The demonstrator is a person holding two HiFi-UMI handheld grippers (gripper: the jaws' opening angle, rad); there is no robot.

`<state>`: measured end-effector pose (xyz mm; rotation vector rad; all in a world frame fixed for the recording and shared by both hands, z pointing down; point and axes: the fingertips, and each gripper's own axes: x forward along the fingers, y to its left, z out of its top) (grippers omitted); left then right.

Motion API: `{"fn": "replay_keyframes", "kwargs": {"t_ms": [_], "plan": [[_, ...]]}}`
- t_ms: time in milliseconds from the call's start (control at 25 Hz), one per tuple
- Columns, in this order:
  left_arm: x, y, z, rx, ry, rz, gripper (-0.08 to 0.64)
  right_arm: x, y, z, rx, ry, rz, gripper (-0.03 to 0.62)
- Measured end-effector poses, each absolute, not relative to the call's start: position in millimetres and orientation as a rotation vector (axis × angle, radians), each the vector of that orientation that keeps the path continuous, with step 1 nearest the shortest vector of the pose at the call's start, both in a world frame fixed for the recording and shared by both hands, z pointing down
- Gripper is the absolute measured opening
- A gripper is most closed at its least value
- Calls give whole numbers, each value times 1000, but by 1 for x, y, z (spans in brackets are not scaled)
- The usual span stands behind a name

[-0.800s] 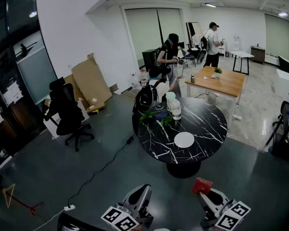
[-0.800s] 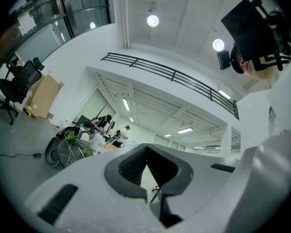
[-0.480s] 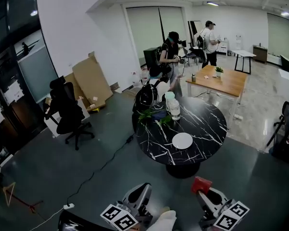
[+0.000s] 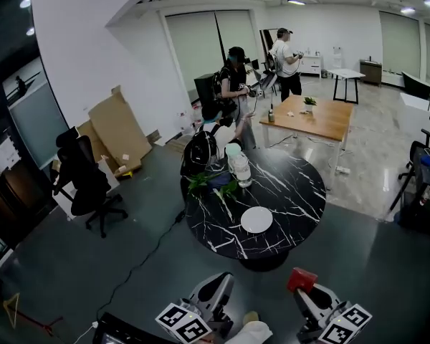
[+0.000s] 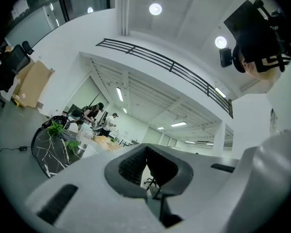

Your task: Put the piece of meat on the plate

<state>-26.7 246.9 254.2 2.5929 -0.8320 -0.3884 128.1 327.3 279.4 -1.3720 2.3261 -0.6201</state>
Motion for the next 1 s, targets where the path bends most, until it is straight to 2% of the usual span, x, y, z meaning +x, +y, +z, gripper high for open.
{"fn": "replay_keyframes", "kwargs": {"t_ms": [1000], "plan": [[-47, 2, 285, 2531, -790, -412, 9, 106, 81, 300, -1477, 2386, -708, 85]]}}
